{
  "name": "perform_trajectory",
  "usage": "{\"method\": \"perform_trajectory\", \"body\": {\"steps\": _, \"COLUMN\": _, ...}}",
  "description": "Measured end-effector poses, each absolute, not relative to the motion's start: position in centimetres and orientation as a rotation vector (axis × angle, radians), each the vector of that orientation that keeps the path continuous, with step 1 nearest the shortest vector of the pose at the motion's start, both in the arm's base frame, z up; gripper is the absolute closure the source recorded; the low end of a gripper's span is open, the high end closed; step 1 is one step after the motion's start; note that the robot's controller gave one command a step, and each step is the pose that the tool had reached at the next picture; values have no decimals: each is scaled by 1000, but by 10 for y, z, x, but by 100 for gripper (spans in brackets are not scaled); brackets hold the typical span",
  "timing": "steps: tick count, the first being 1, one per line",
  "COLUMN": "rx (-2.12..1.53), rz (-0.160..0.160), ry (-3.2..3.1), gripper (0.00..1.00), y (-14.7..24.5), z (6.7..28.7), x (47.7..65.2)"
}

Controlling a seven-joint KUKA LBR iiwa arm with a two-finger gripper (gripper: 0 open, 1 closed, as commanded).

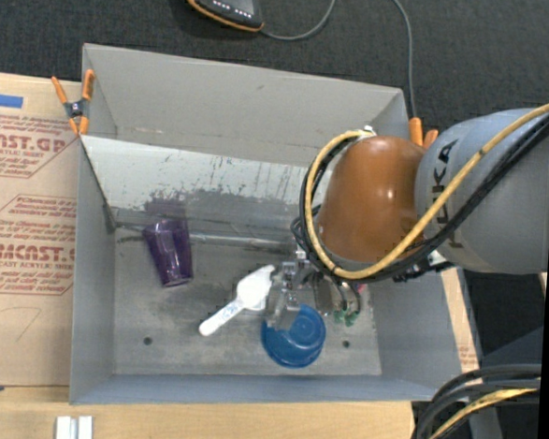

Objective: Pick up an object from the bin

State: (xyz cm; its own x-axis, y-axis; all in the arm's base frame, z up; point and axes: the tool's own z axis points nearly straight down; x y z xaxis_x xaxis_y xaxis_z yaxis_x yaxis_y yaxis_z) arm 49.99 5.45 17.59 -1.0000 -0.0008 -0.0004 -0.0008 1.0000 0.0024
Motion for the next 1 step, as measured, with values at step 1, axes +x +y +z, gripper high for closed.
{"method": "perform_trajectory", "body": {"steps": 1, "rx": -1, "rz": 4, "ry": 3141, "gripper": 0, "y": 54, "z": 176, "x": 500}}
